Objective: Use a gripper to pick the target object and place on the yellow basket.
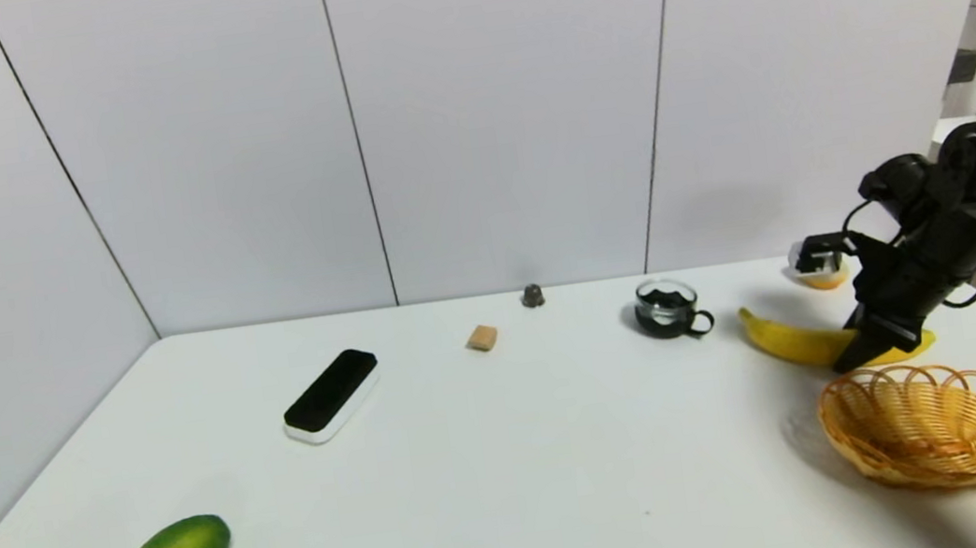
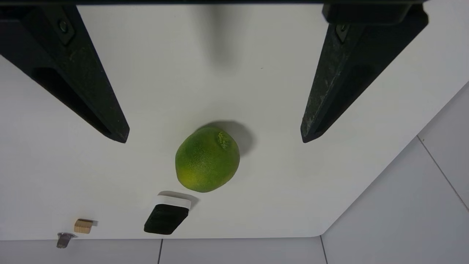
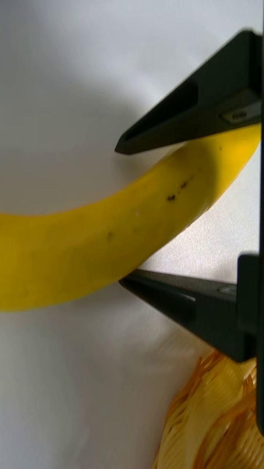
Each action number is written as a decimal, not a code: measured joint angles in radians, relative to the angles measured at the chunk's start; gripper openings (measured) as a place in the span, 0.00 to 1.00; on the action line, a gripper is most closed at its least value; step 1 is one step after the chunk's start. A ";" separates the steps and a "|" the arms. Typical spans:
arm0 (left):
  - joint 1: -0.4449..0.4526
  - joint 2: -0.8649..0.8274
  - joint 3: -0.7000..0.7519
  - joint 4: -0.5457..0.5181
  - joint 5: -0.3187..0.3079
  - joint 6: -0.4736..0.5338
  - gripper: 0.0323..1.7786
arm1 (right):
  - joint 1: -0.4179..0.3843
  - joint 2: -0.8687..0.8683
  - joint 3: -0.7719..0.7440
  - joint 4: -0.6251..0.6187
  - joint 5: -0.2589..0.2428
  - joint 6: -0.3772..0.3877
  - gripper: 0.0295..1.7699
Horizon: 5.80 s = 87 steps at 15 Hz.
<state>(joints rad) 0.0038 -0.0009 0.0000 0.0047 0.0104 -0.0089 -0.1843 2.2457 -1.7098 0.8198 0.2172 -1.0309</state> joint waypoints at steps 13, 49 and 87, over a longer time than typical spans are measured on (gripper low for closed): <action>0.000 0.000 0.000 0.000 0.000 0.000 0.95 | -0.010 -0.047 -0.140 0.002 0.090 0.011 0.25; 0.000 0.000 0.000 0.000 0.000 0.000 0.95 | -0.017 -0.619 0.660 -0.250 0.133 -0.281 0.73; 0.000 0.000 0.000 0.000 0.000 0.000 0.95 | 0.184 -2.248 1.707 -0.812 -0.217 1.017 0.96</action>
<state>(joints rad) 0.0036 -0.0009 0.0000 0.0043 0.0100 -0.0089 0.0000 -0.0019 -0.0028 0.0077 0.0000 -0.0143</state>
